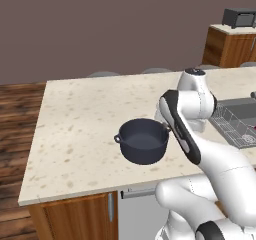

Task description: Pick the pot and colander and place them in the sink. Then turn on the water.

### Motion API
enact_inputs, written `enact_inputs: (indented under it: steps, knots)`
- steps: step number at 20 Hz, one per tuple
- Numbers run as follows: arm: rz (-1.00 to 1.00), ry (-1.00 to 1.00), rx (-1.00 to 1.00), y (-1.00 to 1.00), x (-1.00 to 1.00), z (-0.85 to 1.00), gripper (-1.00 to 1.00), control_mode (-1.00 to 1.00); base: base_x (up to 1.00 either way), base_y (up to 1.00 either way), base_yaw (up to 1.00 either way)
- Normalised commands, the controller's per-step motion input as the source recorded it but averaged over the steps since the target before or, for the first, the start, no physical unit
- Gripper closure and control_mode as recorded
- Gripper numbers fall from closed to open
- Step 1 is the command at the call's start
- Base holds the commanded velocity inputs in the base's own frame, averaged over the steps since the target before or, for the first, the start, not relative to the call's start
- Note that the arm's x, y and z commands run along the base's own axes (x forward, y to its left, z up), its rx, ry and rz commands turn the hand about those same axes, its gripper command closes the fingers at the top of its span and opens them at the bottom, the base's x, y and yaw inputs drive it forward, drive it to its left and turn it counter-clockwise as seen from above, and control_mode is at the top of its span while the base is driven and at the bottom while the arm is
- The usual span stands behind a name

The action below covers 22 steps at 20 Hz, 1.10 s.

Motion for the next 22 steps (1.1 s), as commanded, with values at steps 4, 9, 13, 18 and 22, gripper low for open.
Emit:
enact_inputs:
  steps: [4, 9, 13, 18, 22]
  knots:
    - [-0.02, 0.08, 0.0, 0.0, 0.4, -0.51, -1.0, -1.0, 0.0, 0.0, 0.0]
    - [0.0, 0.09, 0.0, 0.0, 0.4, -0.45, -1.0, -1.0, 0.0, 0.0, 0.0]
    - [0.0, 0.09, 0.0, 0.0, 0.38, -0.4, -1.0, -1.0, 0.0, 0.0, 0.0]
    - [0.0, 0.07, 0.0, 0.0, 0.32, -0.32, -1.0, -1.0, 0.0, 0.0, 0.0]
    - [0.0, 0.08, 0.0, 0.0, 0.32, -0.3, -1.0, -1.0, 0.0, 0.0, 0.0]
